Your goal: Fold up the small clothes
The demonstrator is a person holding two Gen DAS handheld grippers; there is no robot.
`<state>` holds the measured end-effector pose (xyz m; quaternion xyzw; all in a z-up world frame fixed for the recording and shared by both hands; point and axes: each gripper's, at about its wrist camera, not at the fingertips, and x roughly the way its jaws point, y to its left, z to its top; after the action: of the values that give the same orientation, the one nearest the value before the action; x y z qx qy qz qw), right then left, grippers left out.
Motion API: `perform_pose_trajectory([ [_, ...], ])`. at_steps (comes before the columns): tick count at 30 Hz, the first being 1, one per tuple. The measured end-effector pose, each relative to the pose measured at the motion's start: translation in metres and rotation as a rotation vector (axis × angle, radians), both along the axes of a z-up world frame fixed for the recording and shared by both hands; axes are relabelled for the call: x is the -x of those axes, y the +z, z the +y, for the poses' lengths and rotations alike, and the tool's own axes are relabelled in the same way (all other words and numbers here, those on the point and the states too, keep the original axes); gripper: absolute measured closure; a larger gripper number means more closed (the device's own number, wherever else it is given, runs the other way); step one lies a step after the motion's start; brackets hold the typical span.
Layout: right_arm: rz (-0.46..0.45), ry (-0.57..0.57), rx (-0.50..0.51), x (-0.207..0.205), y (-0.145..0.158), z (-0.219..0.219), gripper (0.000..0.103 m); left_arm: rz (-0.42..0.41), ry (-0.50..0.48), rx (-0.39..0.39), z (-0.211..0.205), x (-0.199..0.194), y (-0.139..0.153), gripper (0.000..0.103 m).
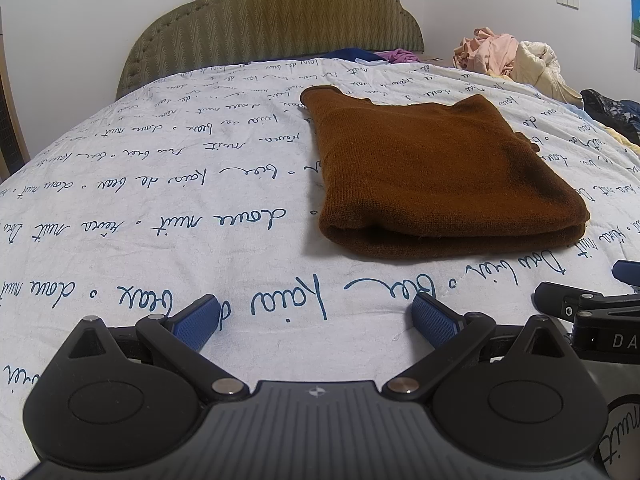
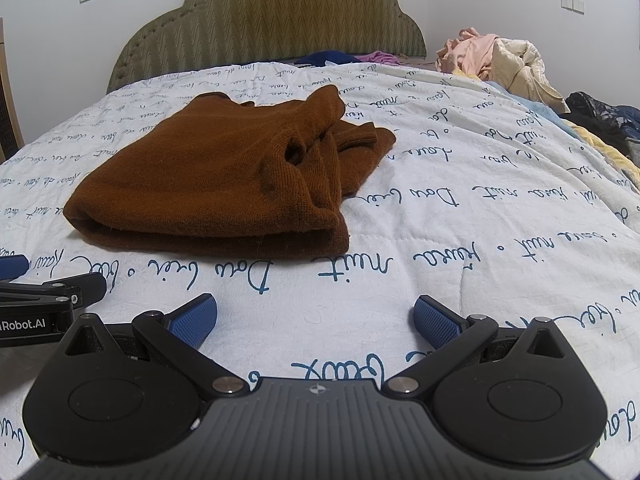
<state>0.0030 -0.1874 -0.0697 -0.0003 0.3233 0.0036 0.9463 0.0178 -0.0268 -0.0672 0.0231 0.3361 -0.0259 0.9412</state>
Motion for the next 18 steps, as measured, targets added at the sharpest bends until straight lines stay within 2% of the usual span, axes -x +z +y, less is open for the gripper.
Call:
perform_pose_trajectory([
  [12, 0.001, 0.001, -0.009, 0.000, -0.001, 0.001, 0.000, 0.001, -0.002, -0.011, 0.000, 0.001, 0.001, 0.000],
  [18, -0.026, -0.034, -0.024, 0.006, 0.003, -0.006, 0.000, -0.020, -0.014, -0.063, -0.010, 0.003, 0.002, 0.000],
])
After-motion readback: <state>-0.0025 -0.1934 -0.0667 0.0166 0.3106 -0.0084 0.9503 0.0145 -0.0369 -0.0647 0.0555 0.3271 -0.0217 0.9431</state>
